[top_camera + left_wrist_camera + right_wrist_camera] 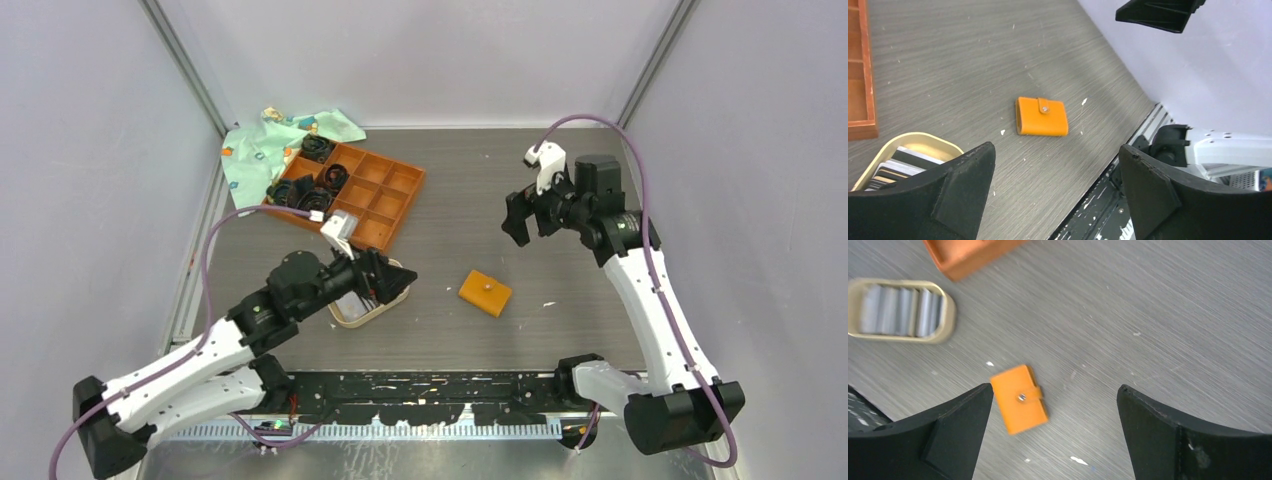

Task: Put the credit cards into the card holder
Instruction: Reset both arms

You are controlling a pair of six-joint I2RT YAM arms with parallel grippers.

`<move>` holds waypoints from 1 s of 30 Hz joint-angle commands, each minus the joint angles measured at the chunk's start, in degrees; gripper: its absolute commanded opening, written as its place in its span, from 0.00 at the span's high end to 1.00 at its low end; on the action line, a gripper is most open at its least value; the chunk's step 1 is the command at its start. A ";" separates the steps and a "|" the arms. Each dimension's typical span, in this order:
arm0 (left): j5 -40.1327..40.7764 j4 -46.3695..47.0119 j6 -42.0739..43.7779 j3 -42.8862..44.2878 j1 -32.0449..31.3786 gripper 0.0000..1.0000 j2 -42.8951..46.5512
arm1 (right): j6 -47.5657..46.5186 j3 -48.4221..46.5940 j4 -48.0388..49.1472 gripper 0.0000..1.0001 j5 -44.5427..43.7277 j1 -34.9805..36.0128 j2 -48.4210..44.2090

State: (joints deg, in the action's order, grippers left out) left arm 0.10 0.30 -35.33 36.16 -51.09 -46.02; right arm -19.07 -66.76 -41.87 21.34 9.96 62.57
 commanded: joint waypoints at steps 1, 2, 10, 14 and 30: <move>0.56 -6.78 -1.00 1.29 0.28 0.08 7.08 | 13.56 -7.54 2.41 0.01 9.77 -0.98 -1.95; 0.80 -8.52 -1.48 2.06 0.28 0.08 8.33 | 14.13 -8.77 1.95 0.00 12.89 -1.28 -1.93; 2.71 -17.30 -0.94 6.99 0.31 0.04 14.03 | 29.12 -10.61 4.30 0.01 12.26 -1.62 -3.21; 2.69 -17.23 -1.25 7.61 0.29 0.03 14.73 | 32.77 -11.98 4.07 0.00 7.72 -1.64 -3.20; 5.00 -18.95 2.15 6.00 0.29 0.02 12.86 | 30.96 -7.62 6.43 0.01 13.94 -2.78 -1.48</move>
State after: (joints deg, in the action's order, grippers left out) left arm 3.42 -19.25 -35.24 42.48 -50.98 -33.54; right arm 11.55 -75.53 -39.53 32.10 8.12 60.38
